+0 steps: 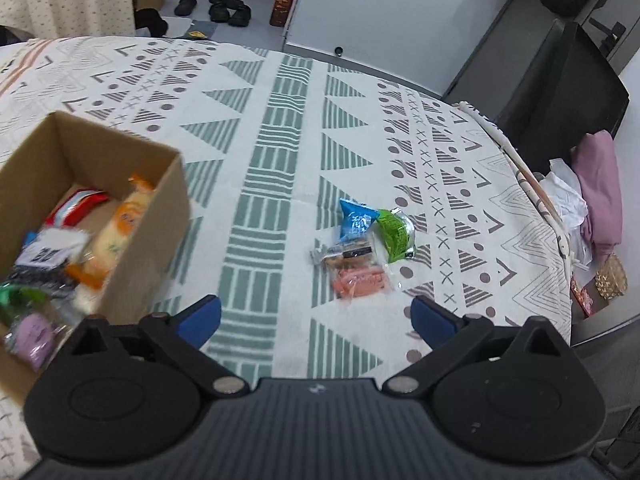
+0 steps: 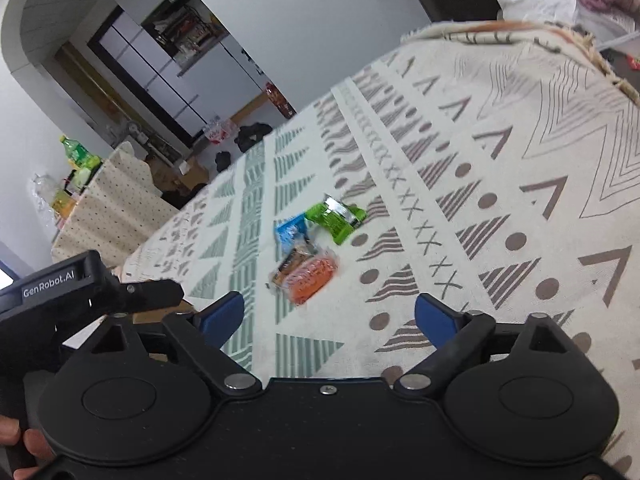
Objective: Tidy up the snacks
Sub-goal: 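Move both tools toward the remaining candy packets on the bedspread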
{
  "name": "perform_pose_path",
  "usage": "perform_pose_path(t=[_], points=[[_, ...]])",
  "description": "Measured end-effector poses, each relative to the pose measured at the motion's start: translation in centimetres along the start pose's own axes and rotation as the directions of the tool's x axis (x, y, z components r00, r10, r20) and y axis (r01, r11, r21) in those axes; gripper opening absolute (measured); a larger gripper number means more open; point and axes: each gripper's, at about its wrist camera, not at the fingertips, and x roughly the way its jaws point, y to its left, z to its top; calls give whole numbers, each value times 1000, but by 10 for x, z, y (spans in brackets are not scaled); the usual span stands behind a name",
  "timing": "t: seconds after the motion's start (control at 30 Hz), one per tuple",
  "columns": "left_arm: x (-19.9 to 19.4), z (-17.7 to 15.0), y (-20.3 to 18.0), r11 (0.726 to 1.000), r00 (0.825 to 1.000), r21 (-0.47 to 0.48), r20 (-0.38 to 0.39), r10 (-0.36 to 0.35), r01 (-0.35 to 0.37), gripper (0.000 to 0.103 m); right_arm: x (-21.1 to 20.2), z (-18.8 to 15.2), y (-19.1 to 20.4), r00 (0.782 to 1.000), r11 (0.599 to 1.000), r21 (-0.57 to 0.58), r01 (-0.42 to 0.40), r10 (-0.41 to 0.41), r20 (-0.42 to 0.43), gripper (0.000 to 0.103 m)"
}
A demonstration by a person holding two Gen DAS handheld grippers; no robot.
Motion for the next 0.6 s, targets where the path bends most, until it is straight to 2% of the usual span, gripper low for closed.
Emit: perform_pose_path(t=[0.1,0.37,0.47,0.6], points=[[16,4,-2,1000,1000,-5,-9,-8,8,99,10,5,-5,1000,1000,-6,17,-17,7,88],[53,20,-18,1000,1000,23,-26,-8,9,91,46,22,-8,999,998,-48,44,-45,-18,74],[70,25,-25,999,999,33,-47,-10,12,87,59,26,-11,997,995,-64,74,-76,-27,73],[92,30,-32,999,997,54,-73,9,-5,80,74,31,-17,997,996,-53,65,-67,-44,71]])
